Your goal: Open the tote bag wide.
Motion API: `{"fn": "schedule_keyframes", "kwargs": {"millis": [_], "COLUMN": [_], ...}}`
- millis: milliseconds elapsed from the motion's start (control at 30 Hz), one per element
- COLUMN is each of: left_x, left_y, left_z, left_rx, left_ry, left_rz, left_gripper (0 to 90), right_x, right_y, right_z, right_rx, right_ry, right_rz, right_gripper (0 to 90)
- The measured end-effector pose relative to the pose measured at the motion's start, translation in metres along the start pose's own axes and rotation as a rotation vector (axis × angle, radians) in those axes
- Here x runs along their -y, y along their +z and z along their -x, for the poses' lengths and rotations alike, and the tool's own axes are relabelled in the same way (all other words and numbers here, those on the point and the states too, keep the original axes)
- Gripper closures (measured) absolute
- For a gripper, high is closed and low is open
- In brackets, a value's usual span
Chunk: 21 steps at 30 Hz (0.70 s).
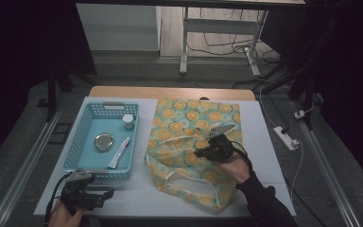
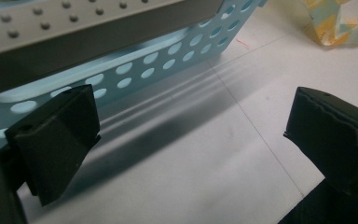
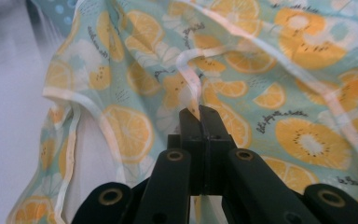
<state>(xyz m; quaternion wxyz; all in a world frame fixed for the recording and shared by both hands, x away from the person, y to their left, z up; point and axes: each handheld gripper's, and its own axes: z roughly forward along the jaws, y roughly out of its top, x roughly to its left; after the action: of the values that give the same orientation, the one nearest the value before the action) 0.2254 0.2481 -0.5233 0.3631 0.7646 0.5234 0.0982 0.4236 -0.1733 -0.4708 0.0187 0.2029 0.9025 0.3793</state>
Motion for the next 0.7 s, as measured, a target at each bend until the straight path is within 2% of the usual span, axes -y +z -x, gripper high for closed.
{"fn": "schedule_keyframes", "kwargs": {"millis": [233, 700], "left_x": [0.0, 0.0], "left_y": [0.0, 0.0], "left_z": [0.0, -0.001], "left_rx": [-0.001, 0.0], "left_ry": [-0.002, -0.01], "left_rz": [0.002, 0.001], "left_gripper": [2.9, 2.9], "right_x": [-0.013, -0.035], "right_y": [-0.006, -0.016], "right_z": [0.0, 0.005], "right_rx": [0.03, 0.03], "right_ry": [-0.014, 0.0], "right_rz": [0.023, 0.061], "right_gripper": [90.0, 90.0]}}
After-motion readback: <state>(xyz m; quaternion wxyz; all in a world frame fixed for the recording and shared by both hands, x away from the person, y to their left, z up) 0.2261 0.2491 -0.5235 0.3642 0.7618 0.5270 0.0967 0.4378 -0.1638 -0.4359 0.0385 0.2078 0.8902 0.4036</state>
